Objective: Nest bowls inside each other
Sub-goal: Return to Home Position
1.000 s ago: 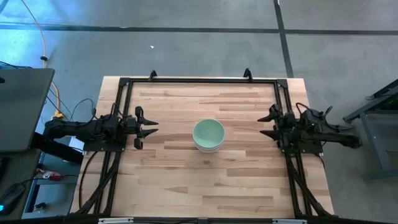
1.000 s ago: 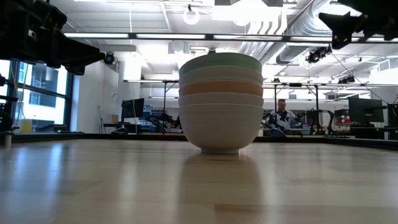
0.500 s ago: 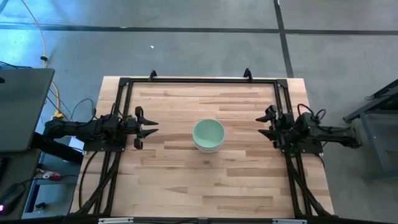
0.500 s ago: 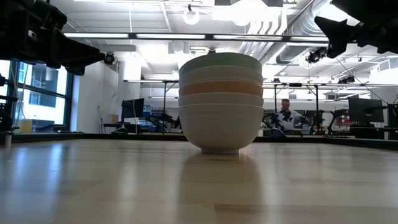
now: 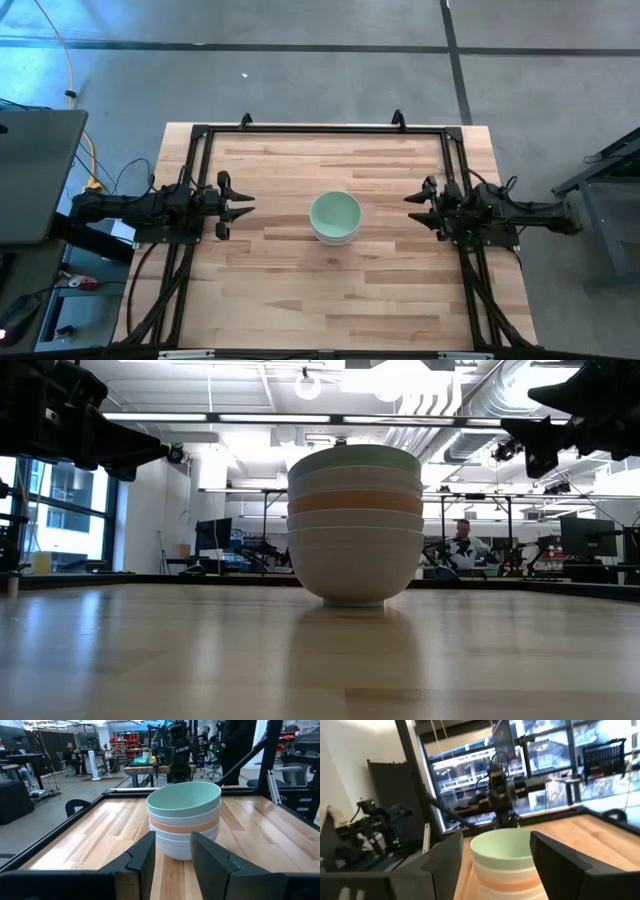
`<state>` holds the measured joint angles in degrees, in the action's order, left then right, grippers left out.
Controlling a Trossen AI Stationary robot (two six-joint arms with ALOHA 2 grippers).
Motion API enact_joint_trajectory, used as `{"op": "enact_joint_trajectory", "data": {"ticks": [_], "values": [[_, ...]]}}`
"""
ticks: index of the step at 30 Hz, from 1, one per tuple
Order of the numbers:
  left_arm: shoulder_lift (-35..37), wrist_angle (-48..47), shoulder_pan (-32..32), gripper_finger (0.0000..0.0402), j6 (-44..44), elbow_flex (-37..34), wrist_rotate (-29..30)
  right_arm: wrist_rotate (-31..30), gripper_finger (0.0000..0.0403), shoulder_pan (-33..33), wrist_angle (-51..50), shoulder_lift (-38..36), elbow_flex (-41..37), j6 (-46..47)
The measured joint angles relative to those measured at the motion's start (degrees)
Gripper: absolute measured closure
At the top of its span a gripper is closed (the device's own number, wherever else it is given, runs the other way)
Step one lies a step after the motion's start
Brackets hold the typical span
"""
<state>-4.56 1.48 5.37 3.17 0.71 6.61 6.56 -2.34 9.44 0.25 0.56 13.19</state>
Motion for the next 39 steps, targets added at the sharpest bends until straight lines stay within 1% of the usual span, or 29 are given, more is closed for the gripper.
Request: {"op": "enact_joint_trajectory", "data": {"ticks": [3,13,17,19,24,39], "values": [[0.0,0.0,0.0,0.0289,0.0,0.0,0.0,-1.0,0.0179,2.0,-0.6,0.0,0.0,0.9],[0.0,0.0,0.0,0.0289,0.0,0.0,0.0,-7.6,0.0179,8.7,-5.0,0.0,0.0,0.8],[0.0,0.0,0.0,0.0289,0.0,0.0,0.0,-7.4,0.0179,9.1,-7.4,0.0,0.0,-0.5],[0.0,0.0,0.0,0.0289,0.0,0.0,0.0,-6.3,0.0179,9.1,-8.6,0.0,0.0,-0.9],[0.0,0.0,0.0,0.0289,0.0,0.0,0.0,-4.2,0.0179,9.1,-8.6,0.2,0.0,-3.4],[0.0,0.0,0.0,0.0289,0.0,0.0,0.0,-4.4,0.0179,9.1,-8.8,0.2,0.0,-4.7]]}}
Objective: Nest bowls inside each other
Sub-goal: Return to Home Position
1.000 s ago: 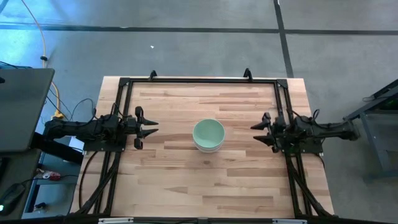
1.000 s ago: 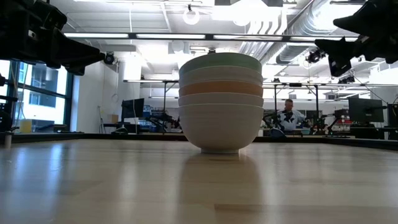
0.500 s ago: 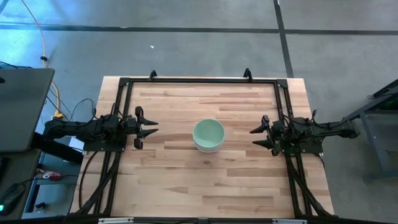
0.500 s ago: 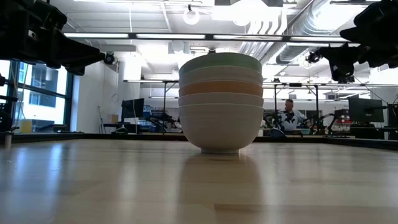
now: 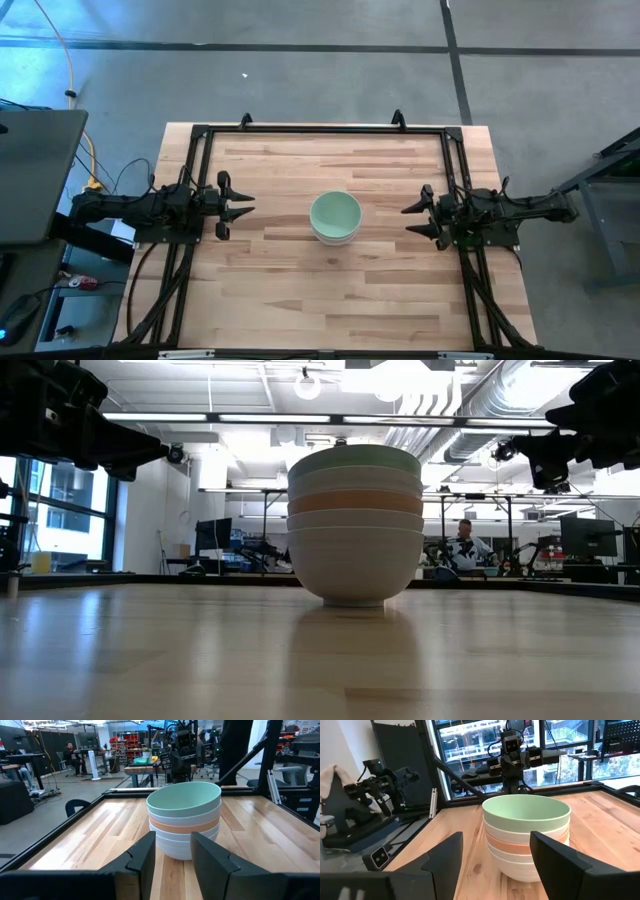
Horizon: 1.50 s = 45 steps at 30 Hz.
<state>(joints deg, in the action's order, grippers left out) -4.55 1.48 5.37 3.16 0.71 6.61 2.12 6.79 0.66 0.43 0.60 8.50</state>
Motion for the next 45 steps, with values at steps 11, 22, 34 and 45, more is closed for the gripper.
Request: {"op": "enact_joint_trajectory", "data": {"ticks": [11,22,34,45], "values": [[0.0,0.0,0.0,0.0289,0.0,0.0,0.0,-3.4,0.0179,0.0,-0.1,0.0,0.0,-14.9],[0.0,0.0,0.0,0.0289,0.0,0.0,0.0,-5.3,0.0179,0.0,0.2,0.0,0.0,-12.0],[0.0,0.0,0.0,0.0289,0.0,0.0,0.0,-5.3,0.0179,0.0,0.3,0.0,0.0,-12.0],[0.0,0.0,0.0,0.0289,0.0,0.0,0.0,-5.3,0.0179,0.0,0.3,0.0,0.0,-12.0]]}}
